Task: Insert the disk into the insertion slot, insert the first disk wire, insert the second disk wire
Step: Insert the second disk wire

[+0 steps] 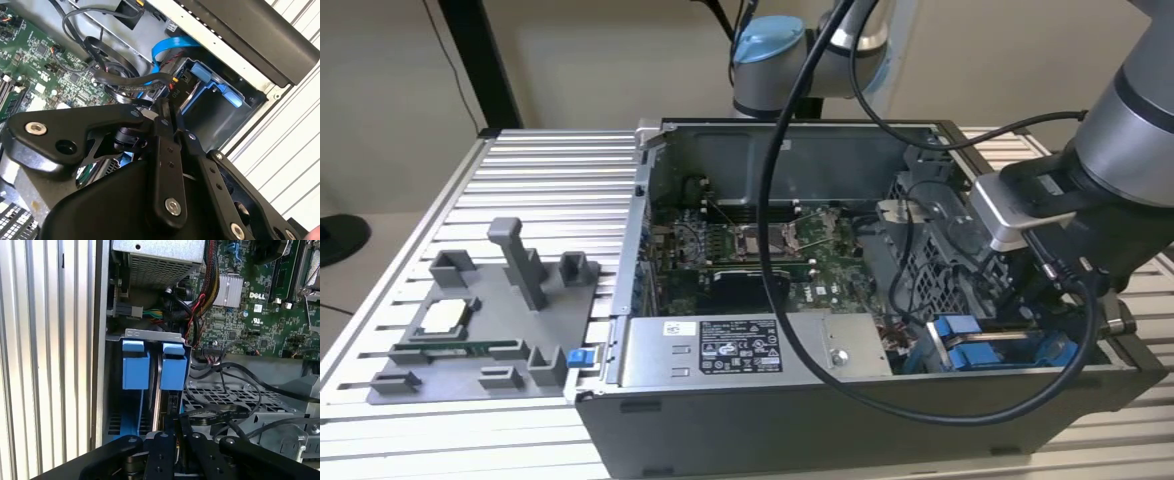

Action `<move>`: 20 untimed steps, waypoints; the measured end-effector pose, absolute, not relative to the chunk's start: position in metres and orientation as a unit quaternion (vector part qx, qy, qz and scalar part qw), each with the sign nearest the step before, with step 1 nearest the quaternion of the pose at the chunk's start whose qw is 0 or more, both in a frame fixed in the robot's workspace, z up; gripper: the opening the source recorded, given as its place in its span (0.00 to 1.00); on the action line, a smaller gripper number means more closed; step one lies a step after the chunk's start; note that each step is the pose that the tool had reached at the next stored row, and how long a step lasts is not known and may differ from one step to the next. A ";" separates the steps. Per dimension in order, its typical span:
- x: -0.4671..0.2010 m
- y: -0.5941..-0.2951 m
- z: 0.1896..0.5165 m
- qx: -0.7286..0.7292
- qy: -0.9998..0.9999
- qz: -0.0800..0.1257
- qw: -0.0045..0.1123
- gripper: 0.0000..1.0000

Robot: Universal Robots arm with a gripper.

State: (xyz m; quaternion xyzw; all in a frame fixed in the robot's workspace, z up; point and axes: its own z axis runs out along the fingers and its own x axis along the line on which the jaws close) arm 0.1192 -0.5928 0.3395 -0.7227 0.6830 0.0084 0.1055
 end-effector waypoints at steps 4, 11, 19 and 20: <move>0.119 -0.593 0.339 -0.723 0.683 0.008 0.106 0.00; 0.119 -0.592 0.337 -0.723 0.683 0.008 0.105 0.00; 0.119 -0.593 0.337 -0.723 0.683 0.008 0.105 0.00; 0.119 -0.593 0.336 -0.723 0.683 0.008 0.105 0.00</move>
